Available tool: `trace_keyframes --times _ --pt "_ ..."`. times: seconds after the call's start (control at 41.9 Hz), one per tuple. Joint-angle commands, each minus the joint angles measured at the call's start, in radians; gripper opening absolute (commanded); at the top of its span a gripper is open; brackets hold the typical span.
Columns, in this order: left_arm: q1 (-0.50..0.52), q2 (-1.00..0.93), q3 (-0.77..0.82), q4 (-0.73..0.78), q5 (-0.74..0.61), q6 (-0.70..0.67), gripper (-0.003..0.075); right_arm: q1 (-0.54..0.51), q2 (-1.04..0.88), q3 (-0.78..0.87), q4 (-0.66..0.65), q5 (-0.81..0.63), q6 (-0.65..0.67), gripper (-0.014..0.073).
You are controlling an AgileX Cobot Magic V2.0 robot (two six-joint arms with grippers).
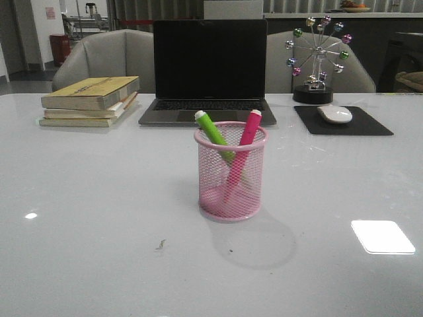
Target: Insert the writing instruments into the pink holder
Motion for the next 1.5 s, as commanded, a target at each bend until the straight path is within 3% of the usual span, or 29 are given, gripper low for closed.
trace_keyframes --times 0.0,0.263,0.549,1.48 --pt "0.001 -0.018 0.005 -0.007 -0.092 -0.003 0.0092 -0.071 -0.112 0.045 0.026 -0.116 -0.074 0.0055" --pt "0.001 -0.018 0.005 -0.007 -0.092 -0.003 0.0092 -0.252 -0.349 0.28 0.046 -0.333 -0.081 0.0055" --pt "0.001 -0.018 0.005 -0.007 -0.092 -0.003 0.0092 -0.274 -0.495 0.535 0.112 -0.658 -0.081 0.0055" --pt "0.001 -0.018 0.005 -0.007 -0.092 -0.003 0.0092 -0.288 -0.493 0.53 0.114 -0.648 -0.081 0.0055"
